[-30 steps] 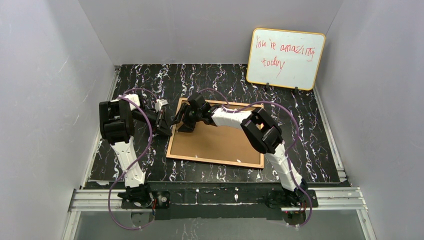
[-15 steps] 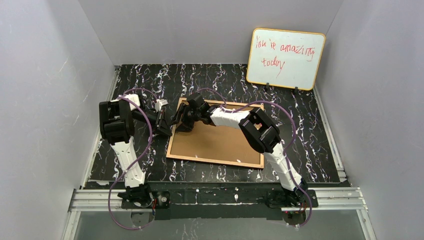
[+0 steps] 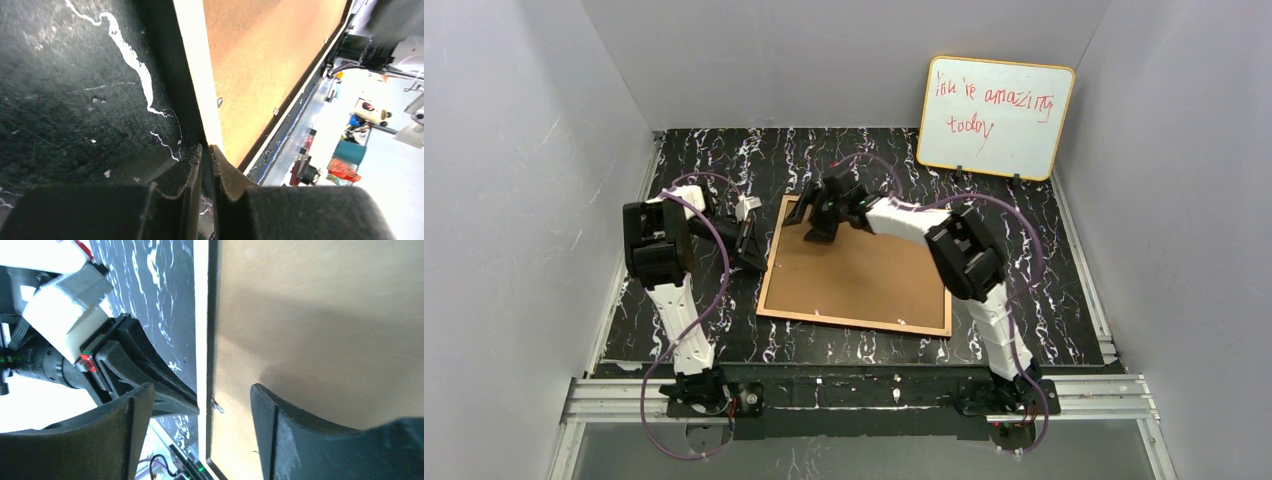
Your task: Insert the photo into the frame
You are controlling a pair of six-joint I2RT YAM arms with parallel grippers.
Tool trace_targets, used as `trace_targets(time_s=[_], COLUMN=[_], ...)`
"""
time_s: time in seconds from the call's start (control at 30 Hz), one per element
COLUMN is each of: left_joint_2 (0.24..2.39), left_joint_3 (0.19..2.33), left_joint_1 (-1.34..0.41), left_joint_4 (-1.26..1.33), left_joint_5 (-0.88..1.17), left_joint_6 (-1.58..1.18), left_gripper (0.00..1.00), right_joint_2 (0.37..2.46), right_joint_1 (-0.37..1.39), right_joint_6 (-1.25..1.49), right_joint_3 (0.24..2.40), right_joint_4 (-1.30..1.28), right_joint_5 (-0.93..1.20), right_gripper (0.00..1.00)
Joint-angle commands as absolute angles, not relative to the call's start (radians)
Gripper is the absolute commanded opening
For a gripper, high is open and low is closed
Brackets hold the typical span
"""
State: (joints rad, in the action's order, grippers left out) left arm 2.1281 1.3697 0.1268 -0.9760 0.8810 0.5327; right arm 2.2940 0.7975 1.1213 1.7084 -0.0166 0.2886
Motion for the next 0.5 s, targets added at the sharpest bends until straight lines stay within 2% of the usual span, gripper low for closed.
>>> trace_targets(time_s=[0.0, 0.2, 0.33, 0.47], left_joint_2=[2.086, 2.045, 1.993, 1.962], left_joint_3=[1.417, 1.387, 1.314, 1.255], left_joint_1=[0.114, 0.112, 0.086, 0.062], left_joint_4=[-0.984, -0.992, -0.94, -0.919], left_joint_5=[0.801, 0.73, 0.654, 0.59], left_joint_6=[0.627, 0.675, 0.694, 0.717], left_gripper=[0.1, 0.1, 0.1, 0.1], right_joint_2=[2.04, 1.659, 1.453, 1.341], right_joint_1=[0.7, 0.499, 0.334, 0.204], right_joint_6=[0.986, 0.944, 0.932, 0.901], right_joint_3=[1.613, 1.239, 1.026, 0.886], right_joint_4=[-0.116, -0.184, -0.237, -0.268], right_joint_5=[0.127, -0.044, -0.114, -0.134], right_gripper=[0.84, 0.95, 0.98, 0.99])
